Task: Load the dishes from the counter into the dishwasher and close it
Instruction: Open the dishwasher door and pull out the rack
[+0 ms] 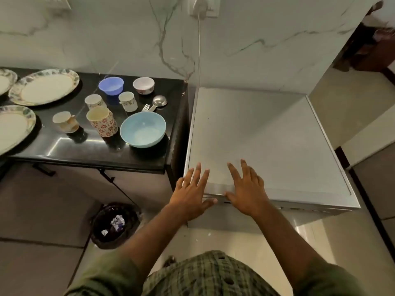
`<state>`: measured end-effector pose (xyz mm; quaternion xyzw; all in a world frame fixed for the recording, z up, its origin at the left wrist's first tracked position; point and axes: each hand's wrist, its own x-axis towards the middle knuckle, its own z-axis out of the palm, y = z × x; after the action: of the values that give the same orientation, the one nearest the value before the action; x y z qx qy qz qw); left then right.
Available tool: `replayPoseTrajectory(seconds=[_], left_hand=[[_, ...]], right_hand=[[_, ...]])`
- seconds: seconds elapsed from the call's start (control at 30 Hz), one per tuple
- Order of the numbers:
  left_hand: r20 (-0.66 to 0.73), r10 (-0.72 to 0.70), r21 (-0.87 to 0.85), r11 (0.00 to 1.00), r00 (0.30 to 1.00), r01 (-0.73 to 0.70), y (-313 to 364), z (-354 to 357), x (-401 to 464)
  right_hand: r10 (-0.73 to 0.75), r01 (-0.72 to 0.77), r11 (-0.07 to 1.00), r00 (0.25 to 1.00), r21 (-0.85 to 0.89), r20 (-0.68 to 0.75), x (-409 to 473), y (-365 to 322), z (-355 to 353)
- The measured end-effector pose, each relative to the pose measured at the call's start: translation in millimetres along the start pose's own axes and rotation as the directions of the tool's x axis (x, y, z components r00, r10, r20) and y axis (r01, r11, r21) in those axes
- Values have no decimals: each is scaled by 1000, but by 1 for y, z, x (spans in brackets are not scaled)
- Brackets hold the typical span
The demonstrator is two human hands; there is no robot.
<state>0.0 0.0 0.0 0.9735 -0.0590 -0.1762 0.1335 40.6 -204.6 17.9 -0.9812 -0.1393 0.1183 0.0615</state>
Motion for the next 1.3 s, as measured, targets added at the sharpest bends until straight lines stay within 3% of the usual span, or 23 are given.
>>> replayPoseTrajectory(seconds=[0.17,0.37,0.87,1.03,1.3], left_hand=[[70,27,158,987,997,-38,-6,28,-8],[132,21,182,982,991,-45,-7,26,-3],[114,-56,269,963,992,23,-2,34,-3],[125,-64,277,960,990,27,-2,31,-2],[126,-160,248,961,979,125,17,29,0]], right_hand=[[30,-22,998,988,-56,153,-11,12,32],[43,-25,996,977,-88,207,-14,9,46],[-4,11,999,987,-45,162,-14,19,53],[-51,49,999,992,20,112,-27,42,54],[15,-21,998,996,65,89,-56,104,48]])
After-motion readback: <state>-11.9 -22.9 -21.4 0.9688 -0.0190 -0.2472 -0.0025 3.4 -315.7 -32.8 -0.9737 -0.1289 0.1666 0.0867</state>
